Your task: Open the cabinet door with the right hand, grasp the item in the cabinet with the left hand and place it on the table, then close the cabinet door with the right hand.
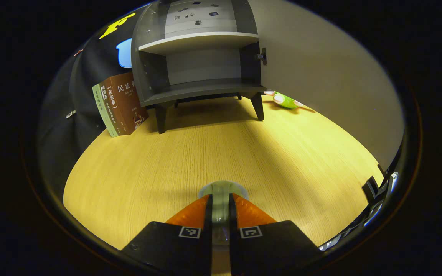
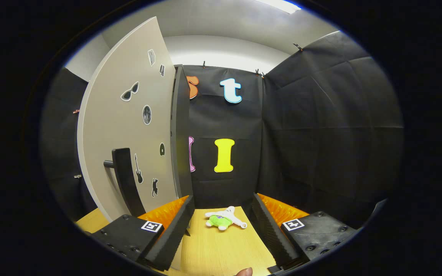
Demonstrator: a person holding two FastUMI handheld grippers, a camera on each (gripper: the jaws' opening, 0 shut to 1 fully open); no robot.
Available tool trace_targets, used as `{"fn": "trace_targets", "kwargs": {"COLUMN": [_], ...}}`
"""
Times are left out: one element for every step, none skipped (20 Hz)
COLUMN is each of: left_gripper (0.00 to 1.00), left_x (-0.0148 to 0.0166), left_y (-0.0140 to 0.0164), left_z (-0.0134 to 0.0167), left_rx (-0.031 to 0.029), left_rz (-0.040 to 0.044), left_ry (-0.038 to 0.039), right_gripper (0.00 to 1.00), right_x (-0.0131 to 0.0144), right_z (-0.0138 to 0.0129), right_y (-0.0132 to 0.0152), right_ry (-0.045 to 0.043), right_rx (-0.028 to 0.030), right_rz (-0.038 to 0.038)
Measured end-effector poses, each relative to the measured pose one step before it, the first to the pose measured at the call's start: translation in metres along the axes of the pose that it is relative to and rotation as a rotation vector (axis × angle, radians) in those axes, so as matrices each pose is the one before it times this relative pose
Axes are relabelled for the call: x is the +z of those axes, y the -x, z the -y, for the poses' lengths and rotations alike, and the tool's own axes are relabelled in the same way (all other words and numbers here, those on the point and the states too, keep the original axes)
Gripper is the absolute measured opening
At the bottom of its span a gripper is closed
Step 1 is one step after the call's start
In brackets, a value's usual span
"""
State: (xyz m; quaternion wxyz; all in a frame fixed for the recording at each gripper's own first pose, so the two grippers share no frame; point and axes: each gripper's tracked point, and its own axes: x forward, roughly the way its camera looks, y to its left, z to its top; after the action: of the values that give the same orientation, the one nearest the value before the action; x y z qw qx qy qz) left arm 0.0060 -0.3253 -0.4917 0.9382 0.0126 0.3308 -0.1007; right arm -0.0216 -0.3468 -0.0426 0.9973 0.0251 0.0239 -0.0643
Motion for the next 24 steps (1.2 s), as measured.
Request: {"fn": "trace_targets", "kwargs": {"left_gripper": [0.28, 0.31, 0.44, 0.56, 0.69, 0.82, 0.95, 0.96, 0.96, 0.96, 0.96, 0.96, 0.96, 0.96, 0.96, 0.97, 0.97, 0.97, 0.96, 0.97, 0.97, 0.96, 0.97, 0.97], "left_x": [-0.00134, 0.00183, 0.00271, 0.00364, 0.00201, 0.00363, 0.00599, 0.00811, 0.01167, 0.01109, 0.01397, 0.01332, 0.01459, 0.01642, 0.0148, 0.01729, 0.01644, 0.01668, 0.01846, 0.01882, 0.02076, 0.02079, 0.02164, 0.02125], "left_y": [0.00277, 0.0012, 0.00241, 0.00184, 0.00076, 0.00216, 0.00388, 0.00426, 0.00607, 0.00478, 0.00722, 0.00604, 0.00749, 0.0075, 0.00697, 0.00896, 0.00798, 0.00763, 0.00682, 0.00573, 0.00648, 0.00615, 0.00639, 0.00484], "left_z": [0.0028, 0.00272, -0.00076, -0.00216, -0.00293, -0.004, -0.00205, -0.00098, -0.00165, -0.00186, -0.00171, -0.00279, -0.0035, -0.00361, -0.00262, -0.00815, -0.01033, -0.01062, -0.01131, -0.01086, -0.0128, -0.0142, -0.0138, -0.01292], "left_rx": [-0.0097, -0.01058, 0.00541, 0.00795, 0.01232, 0.01285, 0.00367, -0.00303, -0.00245, -0.00432, -0.00792, -0.00199, -0.00348, -0.00945, -0.01097, 0.00011, 0.00988, 0.01254, 0.01188, 0.00906, 0.01401, 0.01709, 0.017, 0.01569], "left_rz": [-0.00615, 0.00127, 0.00757, 0.00812, 0.00495, 0.00692, 0.01319, 0.01739, 0.02612, 0.02152, 0.0255, 0.02308, 0.0248, 0.02338, 0.01949, 0.01993, 0.01719, 0.02018, 0.02034, 0.02873, 0.02966, 0.03324, 0.03491, 0.03805], "left_ry": [0.00648, 0.0009, -0.00489, -0.00839, -0.00888, -0.00587, -0.00117, 0.00437, 0.00399, 0.0044, 0.00519, 0.0, -0.00012, 0.00217, 0.00248, 0.00096, 0.00226, 0.00744, 0.01347, 0.01612, 0.01327, 0.0101, 0.00335, -0.00156], "right_gripper": [0.98, 0.98, 0.98, 1.0, 0.98, 0.98, 0.98, 0.98, 0.98, 0.98, 0.98, 0.95, 0.98, 0.98, 0.98, 1.0, 0.98, 0.98, 0.98, 0.95, 0.98, 0.98, 0.98, 0.98], "right_x": [-0.00058, -0.00084, -0.00086, -0.00003, 0.00026, -0.00019, 0.00068, -0.00013, -0.00004, -0.00023, -0.00046, 0.00081, 0.00085, 0.00154, 0.00029, -0.00085, 0.00017, -0.00108, -0.00072, -0.00198, -0.00153, -0.00078, 0.0, -0.00033], "right_z": [-0.00068, -0.00018, -0.00042, -0.00036, -0.00008, -0.00014, 0.00009, 0.00022, 0.00034, -0.0002, -0.00055, -0.00063, 0.00004, -0.00004, -0.00115, 0.00077, 0.00132, 0.00073, 0.00004, 0.00011, 0.00009, 0.0011, 0.00099, 0.00116], "right_y": [0.00003, 0.00086, 0.00075, 0.00008, 0.00032, -0.00033, 0.0005, -0.00051, -0.00033, 0.0001, -0.00036, 0.00008, -0.00003, -0.00065, -0.00073, -0.00094, -0.00158, -0.00265, -0.00252, -0.00253, -0.0012, -0.00025, 0.00013, 0.001], "right_ry": [0.00498, 0.00442, 0.00126, -0.00134, -0.0027, -0.00116, -0.00016, 0.0003, 0.00082, 0.00085, -0.00006, 0.00393, 0.0066, 0.00435, -0.00236, -0.00157, -0.00082, -0.00155, 0.00012, 0.00131, 0.00043, -0.00132, 0.00046, 0.00699], "right_rx": [0.00283, 0.00256, 0.00267, 0.00045, -0.00043, -0.00067, -0.00154, -0.00161, -0.00281, -0.00148, 0.00014, 0.00146, -0.0005, 0.00205, 0.00603, -0.00226, -0.00557, -0.00447, -0.00736, -0.00281, -0.0053, -0.00592, -0.00774, -0.00731], "right_rz": [-0.00035, -0.0031, -0.00354, -0.00146, 0.00014, -0.00041, 0.00197, -0.00026, 0.00112, -0.00074, 0.00001, 0.00114, 0.00255, 0.00323, -0.00366, -0.00396, -0.00224, -0.00414, -0.00533, -0.00824, -0.00584, -0.0034, -0.00009, 0.00076]}}
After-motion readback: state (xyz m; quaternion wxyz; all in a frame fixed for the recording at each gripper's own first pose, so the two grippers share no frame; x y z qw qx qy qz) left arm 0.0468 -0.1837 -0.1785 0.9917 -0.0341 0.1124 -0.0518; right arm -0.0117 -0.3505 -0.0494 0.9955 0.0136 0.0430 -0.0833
